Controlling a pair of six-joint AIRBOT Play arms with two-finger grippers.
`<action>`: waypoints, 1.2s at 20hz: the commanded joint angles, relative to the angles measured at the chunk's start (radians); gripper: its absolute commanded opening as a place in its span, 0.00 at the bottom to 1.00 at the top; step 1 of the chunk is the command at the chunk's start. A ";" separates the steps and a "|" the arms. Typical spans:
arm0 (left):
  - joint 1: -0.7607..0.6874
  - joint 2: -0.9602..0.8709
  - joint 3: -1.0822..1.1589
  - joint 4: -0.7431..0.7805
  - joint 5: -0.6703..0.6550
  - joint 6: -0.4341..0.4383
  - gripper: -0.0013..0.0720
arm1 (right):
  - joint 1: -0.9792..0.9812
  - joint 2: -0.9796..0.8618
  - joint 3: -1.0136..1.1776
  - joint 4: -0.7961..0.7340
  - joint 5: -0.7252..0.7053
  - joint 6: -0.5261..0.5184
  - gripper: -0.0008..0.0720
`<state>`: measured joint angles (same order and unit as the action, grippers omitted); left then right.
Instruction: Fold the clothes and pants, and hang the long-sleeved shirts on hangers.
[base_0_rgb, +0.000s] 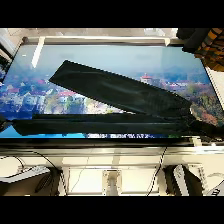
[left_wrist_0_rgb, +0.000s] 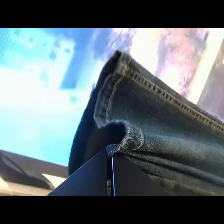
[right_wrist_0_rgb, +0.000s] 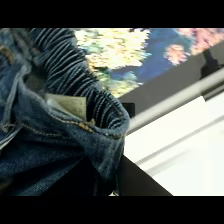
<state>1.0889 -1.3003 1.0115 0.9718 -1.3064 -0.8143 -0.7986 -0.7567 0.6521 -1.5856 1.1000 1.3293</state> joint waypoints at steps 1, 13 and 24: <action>0.020 -0.016 0.002 0.109 -0.024 0.007 0.04 | -0.058 -0.001 -0.032 -0.026 0.016 -0.042 0.06; -0.009 -0.044 0.003 0.114 0.002 0.011 0.56 | -0.058 -0.001 0.002 -0.192 0.085 -0.085 0.54; -0.374 -0.182 0.003 0.064 0.196 -0.045 0.59 | -0.057 -0.001 0.089 0.001 0.019 -0.002 0.54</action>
<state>0.7982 -1.4296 1.0142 1.0389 -1.1519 -0.8398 -0.8555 -0.7567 0.7345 -1.6760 1.1206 1.3205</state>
